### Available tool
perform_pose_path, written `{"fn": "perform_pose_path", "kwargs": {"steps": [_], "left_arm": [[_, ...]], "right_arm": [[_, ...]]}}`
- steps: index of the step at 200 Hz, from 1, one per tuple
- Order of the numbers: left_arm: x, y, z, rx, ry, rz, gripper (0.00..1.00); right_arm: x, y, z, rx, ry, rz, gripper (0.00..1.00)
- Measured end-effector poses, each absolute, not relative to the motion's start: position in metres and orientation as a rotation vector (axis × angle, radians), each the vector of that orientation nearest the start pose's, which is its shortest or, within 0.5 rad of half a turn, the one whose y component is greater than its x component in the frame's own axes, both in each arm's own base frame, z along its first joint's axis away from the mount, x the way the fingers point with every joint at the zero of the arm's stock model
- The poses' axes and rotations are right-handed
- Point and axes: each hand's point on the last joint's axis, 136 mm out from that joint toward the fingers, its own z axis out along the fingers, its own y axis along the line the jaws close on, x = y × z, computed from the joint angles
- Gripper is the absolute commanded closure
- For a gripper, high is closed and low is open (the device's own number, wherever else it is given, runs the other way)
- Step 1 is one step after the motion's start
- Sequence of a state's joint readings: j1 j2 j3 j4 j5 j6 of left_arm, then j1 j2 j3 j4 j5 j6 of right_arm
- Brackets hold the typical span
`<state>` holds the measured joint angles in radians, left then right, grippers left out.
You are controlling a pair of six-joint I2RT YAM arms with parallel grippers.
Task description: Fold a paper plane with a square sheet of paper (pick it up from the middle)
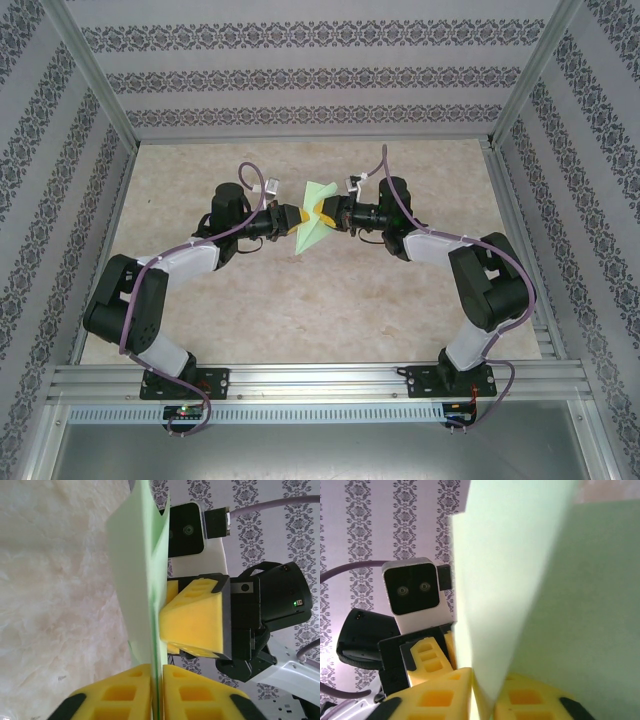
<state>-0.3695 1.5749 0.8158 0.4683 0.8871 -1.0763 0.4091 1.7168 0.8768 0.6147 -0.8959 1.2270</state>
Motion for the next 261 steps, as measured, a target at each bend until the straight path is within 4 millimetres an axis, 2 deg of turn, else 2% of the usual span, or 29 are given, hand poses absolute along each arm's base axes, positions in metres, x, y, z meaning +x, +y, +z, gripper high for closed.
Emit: {"fn": "perform_pose_path", "kwargs": {"steps": [25,57,77,101,121,150,172,189,219,236,261], "left_arm": [[0.339,-0.273,0.195,-0.024,2.201,-1.711,0.96],[0.343,-0.269,0.181,-0.022,2.292,-1.588,0.96],[0.349,-0.258,0.174,-0.027,2.381,-1.403,0.96],[0.357,-0.235,0.177,-0.017,2.470,-1.064,0.96],[0.360,-0.215,0.181,0.002,2.521,-0.756,0.96],[0.354,-0.190,0.180,0.035,2.578,-0.315,0.96],[0.353,-0.178,0.168,0.065,2.609,-0.012,0.96],[0.354,-0.174,0.152,0.103,2.633,0.184,0.94],[0.355,-0.186,0.116,0.165,2.685,0.355,0.90],[0.355,-0.195,0.096,0.174,2.715,0.383,0.87],[0.354,-0.209,0.073,0.159,2.774,0.350,0.76]], "right_arm": [[0.353,0.292,0.187,0.109,2.221,1.808,0.55],[0.354,0.265,0.193,0.130,2.247,1.630,0.35],[0.357,0.244,0.196,0.150,2.262,1.446,0.24],[0.358,0.218,0.188,0.193,2.298,1.213,0.13],[0.356,0.201,0.179,0.226,2.325,1.067,0.11],[0.349,0.180,0.159,0.283,2.363,0.916,0.10],[0.344,0.168,0.144,0.328,2.391,0.840,0.10],[0.341,0.161,0.135,0.353,2.407,0.793,0.10],[0.335,0.152,0.126,0.383,2.423,0.736,0.10],[0.335,0.149,0.127,0.390,2.413,0.718,0.10],[0.332,0.145,0.127,0.398,2.407,0.698,0.10]]}}
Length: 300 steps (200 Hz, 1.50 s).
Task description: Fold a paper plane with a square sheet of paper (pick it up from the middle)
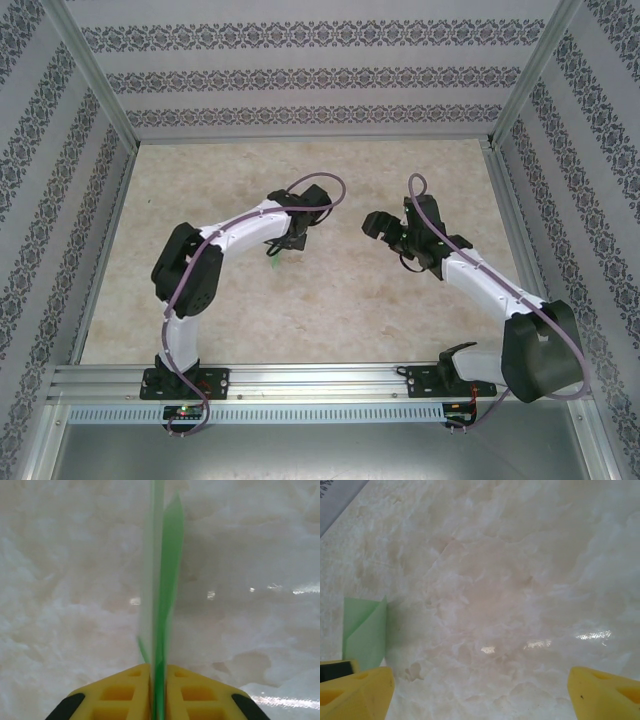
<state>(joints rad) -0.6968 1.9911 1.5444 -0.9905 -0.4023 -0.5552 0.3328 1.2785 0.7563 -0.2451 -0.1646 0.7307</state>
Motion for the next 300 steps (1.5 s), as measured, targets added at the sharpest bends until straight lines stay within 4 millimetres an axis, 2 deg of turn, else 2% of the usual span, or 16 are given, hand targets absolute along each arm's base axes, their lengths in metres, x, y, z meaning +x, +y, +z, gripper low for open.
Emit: {"fn": "perform_pose_path", "kwargs": {"steps": [34,63,83,98,112,141,154,183,208,224,240,261,300], "left_arm": [[0.353,-0.236,0.053,0.120,2.851,0.165,0.58],[0.357,-0.259,0.053,0.082,2.887,-0.074,0.47],[0.368,-0.263,0.060,0.030,2.881,-0.246,0.39],[0.377,-0.255,0.074,-0.026,2.855,-0.363,0.35],[0.385,-0.241,0.092,-0.087,2.811,-0.452,0.30],[0.393,-0.197,0.127,-0.207,2.704,-0.535,0.19],[0.391,-0.176,0.135,-0.256,2.670,-0.535,0.14],[0.377,-0.133,0.134,-0.360,2.640,-0.504,0.07],[0.364,-0.105,0.124,-0.442,2.645,-0.472,0.04],[0.356,-0.093,0.117,-0.482,2.649,-0.461,0.02],[0.349,-0.088,0.113,-0.504,2.650,-0.455,0.00],[0.345,-0.088,0.110,-0.510,2.649,-0.466,0.00],[0.345,-0.092,0.110,-0.529,2.637,-0.510,0.00]], "right_arm": [[0.326,0.139,0.119,0.414,2.425,0.667,0.11],[0.319,0.137,0.112,0.426,2.447,0.654,0.17],[0.314,0.147,0.110,0.406,2.462,0.655,0.26],[0.307,0.166,0.107,0.362,2.490,0.664,0.37],[0.302,0.194,0.104,0.293,2.526,0.677,0.46],[0.293,0.259,0.101,0.138,2.581,0.705,0.60],[0.290,0.289,0.101,0.078,2.596,0.720,0.65],[0.292,0.356,0.099,-0.047,2.614,0.762,0.70],[0.296,0.398,0.088,-0.115,2.633,0.787,0.71],[0.300,0.411,0.075,-0.129,2.662,0.780,0.71],[0.301,0.413,0.060,-0.129,2.697,0.747,0.71],[0.300,0.408,0.044,-0.121,2.747,0.691,0.72],[0.301,0.391,0.033,-0.091,2.792,0.606,0.71]]}}
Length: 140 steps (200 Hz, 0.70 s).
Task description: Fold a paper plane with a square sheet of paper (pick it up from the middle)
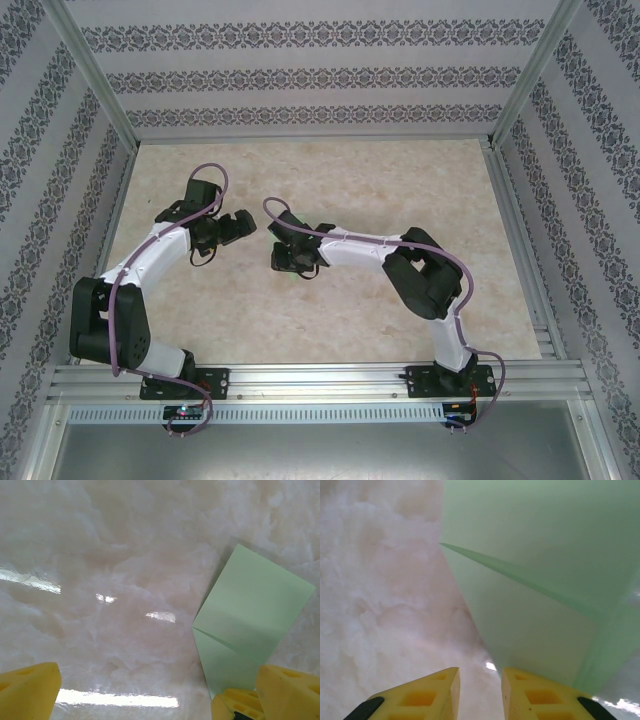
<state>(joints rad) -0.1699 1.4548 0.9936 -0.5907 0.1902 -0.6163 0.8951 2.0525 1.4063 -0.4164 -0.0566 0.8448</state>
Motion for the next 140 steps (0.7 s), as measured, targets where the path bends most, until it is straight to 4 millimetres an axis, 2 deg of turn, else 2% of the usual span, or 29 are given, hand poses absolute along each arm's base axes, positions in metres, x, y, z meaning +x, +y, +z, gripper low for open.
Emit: {"fn": "perform_pose_path", "kwargs": {"steps": [50,102,120,140], "left_arm": [[0.348,-0.105,0.115,-0.526,2.619,-0.620,0.00],[0.343,-0.114,0.105,-0.558,2.621,-0.714,0.00],[0.343,-0.118,0.106,-0.556,2.615,-0.742,0.00],[0.345,-0.121,0.109,-0.543,2.605,-0.763,0.00]], "right_arm": [[0.298,0.377,0.019,-0.089,2.848,0.538,0.72],[0.295,0.370,0.015,-0.186,2.882,0.570,0.71],[0.289,0.358,0.014,-0.267,2.902,0.613,0.71],[0.280,0.336,0.013,-0.395,2.915,0.637,0.71]]}}
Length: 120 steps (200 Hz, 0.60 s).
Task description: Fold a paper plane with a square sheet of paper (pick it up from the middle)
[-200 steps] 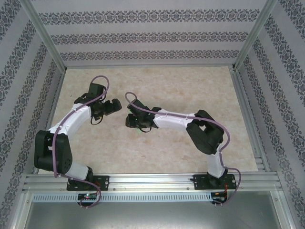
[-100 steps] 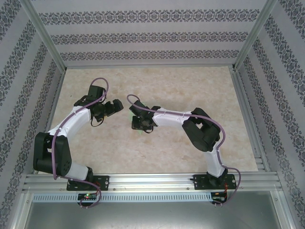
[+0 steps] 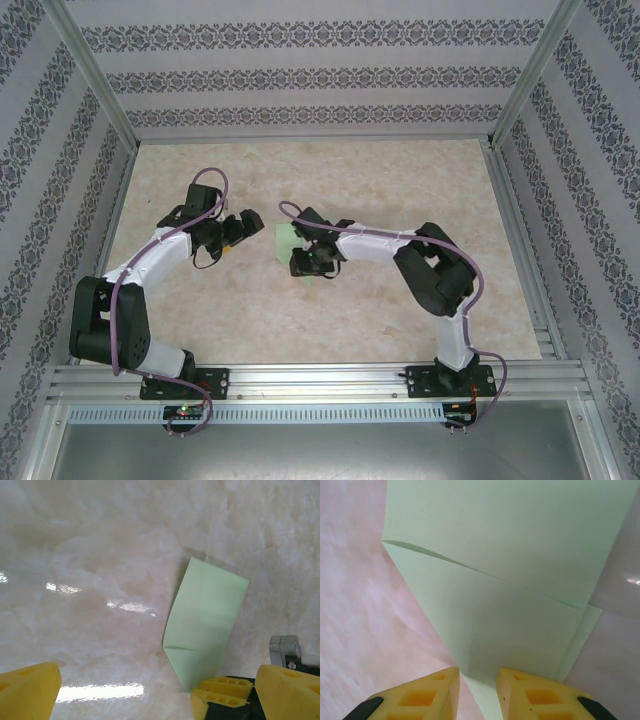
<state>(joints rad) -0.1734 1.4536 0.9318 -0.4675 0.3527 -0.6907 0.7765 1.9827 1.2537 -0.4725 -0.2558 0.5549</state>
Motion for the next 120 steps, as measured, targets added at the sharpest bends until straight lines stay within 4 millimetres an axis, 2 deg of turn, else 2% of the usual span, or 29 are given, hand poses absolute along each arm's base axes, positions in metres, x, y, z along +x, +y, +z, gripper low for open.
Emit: {"fn": "perform_pose_path", "kwargs": {"steps": [36,60,87,120], "left_arm": [[0.345,-0.133,0.111,-0.502,2.603,-0.797,0.00],[0.344,-0.142,0.106,-0.477,2.622,-0.820,0.00],[0.342,-0.148,0.097,-0.466,2.652,-0.823,0.00],[0.339,-0.164,0.095,-0.410,2.662,-0.843,0.01]], "right_arm": [[0.265,0.296,0.013,-0.635,2.895,0.627,0.70],[0.262,0.279,0.016,-0.679,2.902,0.590,0.67],[0.262,0.273,0.026,-0.571,2.898,0.545,0.63],[0.261,0.284,0.059,-0.261,2.782,0.561,0.65]]}}
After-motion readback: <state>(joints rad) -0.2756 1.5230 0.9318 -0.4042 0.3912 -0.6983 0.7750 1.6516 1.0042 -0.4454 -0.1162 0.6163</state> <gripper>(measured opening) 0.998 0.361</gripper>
